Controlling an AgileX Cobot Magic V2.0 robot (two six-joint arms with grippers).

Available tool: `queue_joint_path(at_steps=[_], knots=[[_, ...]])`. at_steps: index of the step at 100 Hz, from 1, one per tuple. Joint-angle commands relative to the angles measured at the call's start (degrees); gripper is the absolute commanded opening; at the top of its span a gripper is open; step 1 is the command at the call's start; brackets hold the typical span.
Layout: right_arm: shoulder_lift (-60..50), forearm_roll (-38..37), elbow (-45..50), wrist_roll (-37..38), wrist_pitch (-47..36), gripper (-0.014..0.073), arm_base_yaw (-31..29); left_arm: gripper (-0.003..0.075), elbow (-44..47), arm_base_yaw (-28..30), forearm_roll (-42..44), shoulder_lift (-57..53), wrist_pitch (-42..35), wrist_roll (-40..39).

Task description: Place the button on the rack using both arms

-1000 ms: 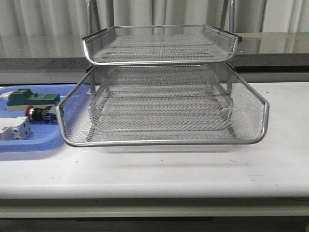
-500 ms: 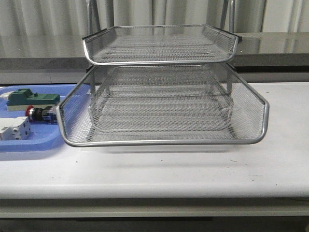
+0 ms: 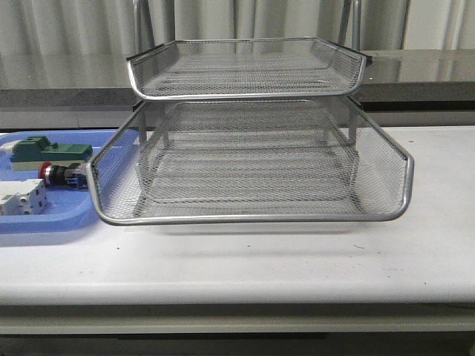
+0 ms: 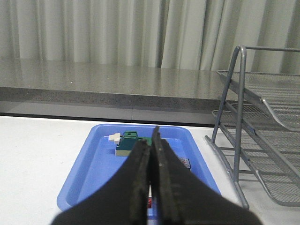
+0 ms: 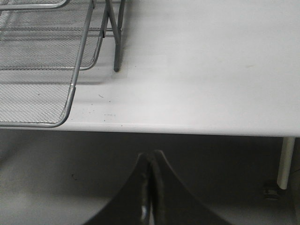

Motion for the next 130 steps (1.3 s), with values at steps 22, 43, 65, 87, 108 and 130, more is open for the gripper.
queue_joint_path(at_steps=[22, 43, 65, 87, 108, 130], knots=[[0.21, -0.35, -1.88, -0.12, -2.93, -0.0071, 0.09, -0.0020, 0.64, 0.11, -2.60, -1.77, -3.00, -0.39], [0.21, -0.35, -1.88, -0.12, -2.93, -0.0071, 0.09, -0.0020, -7.30, 0.11, -4.34, 2.01, 5.85, -0.39], [0.21, -0.35, -1.88, -0.12, -2.93, -0.0071, 0.09, -0.0020, -17.57, 0.11, -4.34, 11.89, 12.08, -0.39], [0.21, -0.35, -1.88, -0.12, -2.93, -0.0071, 0.09, -0.0020, -31.02, 0.11, -3.92, 26.98, 27.37, 3.61], [0.21, -0.35, -1.88, -0.12, -2.93, -0.0071, 0.09, -0.0020, -40.70, 0.11, -3.92, 41.76, 34.38, 4.85], [0.21, -0.35, -1.88, -0.12, -2.93, -0.0071, 0.09, -0.0020, -46.11, 0.11, -3.92, 53.65, 35.79, 6.21]])
